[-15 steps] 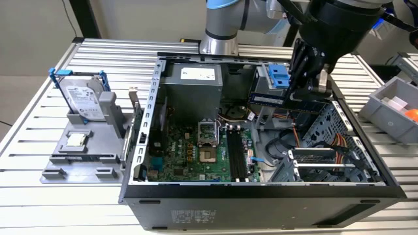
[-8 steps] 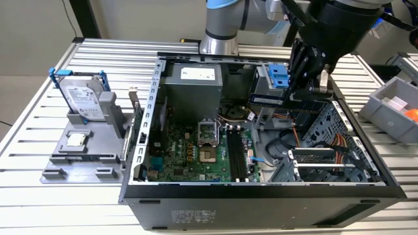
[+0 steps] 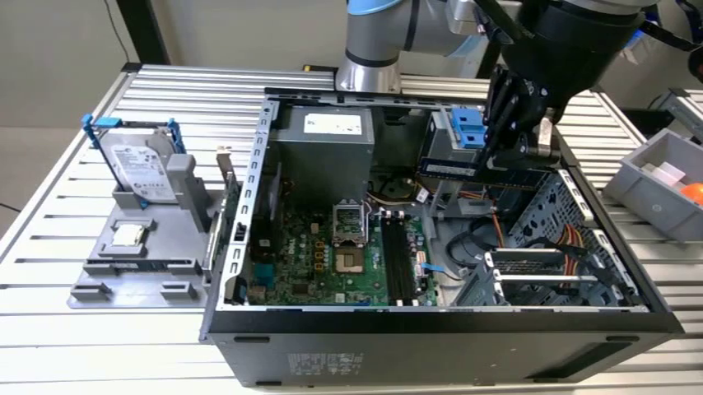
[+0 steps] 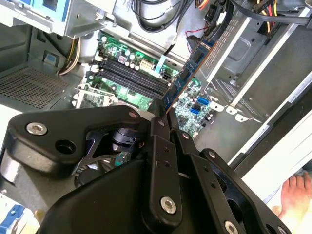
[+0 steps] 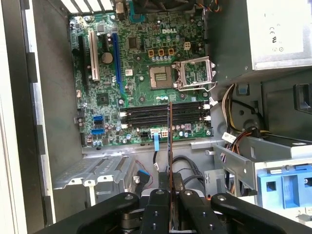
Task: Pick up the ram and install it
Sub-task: 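Pick up the ram and move it above insertion slot, then insert the ram into the slot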
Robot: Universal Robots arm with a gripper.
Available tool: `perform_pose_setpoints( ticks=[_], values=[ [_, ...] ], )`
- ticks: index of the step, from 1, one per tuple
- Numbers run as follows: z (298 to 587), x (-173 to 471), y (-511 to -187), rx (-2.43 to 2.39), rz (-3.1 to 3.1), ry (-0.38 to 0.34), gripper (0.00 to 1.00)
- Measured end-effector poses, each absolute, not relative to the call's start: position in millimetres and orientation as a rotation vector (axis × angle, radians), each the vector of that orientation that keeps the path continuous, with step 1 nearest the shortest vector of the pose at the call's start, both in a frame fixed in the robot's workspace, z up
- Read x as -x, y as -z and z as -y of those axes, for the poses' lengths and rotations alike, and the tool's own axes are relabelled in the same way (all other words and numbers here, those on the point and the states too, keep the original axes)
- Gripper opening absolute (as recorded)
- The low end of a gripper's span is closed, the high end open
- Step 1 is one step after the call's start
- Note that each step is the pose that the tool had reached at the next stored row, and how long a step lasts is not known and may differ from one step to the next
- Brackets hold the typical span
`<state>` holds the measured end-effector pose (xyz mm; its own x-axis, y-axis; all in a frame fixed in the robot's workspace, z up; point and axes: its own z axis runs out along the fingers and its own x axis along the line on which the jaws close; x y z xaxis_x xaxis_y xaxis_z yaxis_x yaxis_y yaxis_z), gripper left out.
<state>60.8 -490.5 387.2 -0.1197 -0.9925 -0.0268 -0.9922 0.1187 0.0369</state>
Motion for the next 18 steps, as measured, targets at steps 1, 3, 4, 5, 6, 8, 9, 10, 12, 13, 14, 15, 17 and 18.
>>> perform_pose_setpoints(
  ticks=[1, 3, 4, 5, 6, 8, 9, 10, 12, 13, 14, 15, 17, 18],
  values=[
    [490.5, -60.8, -387.2, -2.081, 2.346, 0.071, 0.00],
    [490.5, -60.8, -387.2, -2.081, 2.346, 0.071, 0.00],
    [490.5, -60.8, -387.2, -2.081, 2.346, 0.071, 0.00],
    [490.5, -60.8, -387.2, -2.081, 2.346, 0.071, 0.00],
    [490.5, -60.8, -387.2, -2.081, 2.346, 0.071, 0.00],
    [490.5, -60.8, -387.2, -2.081, 2.346, 0.071, 0.00],
    [490.5, -60.8, -387.2, -2.081, 2.346, 0.071, 0.00],
    [490.5, -60.8, -387.2, -2.081, 2.346, 0.071, 0.00],
    [490.5, -60.8, -387.2, -2.081, 2.346, 0.071, 0.00],
    [490.5, -60.8, -387.2, -2.081, 2.346, 0.071, 0.00],
    [490.5, -60.8, -387.2, -2.081, 2.346, 0.071, 0.00],
    [490.5, -60.8, -387.2, -2.081, 2.346, 0.071, 0.00],
    [490.5, -60.8, -387.2, -2.081, 2.346, 0.071, 0.00],
    [490.5, -60.8, -387.2, -2.081, 2.346, 0.071, 0.00]
  ],
)
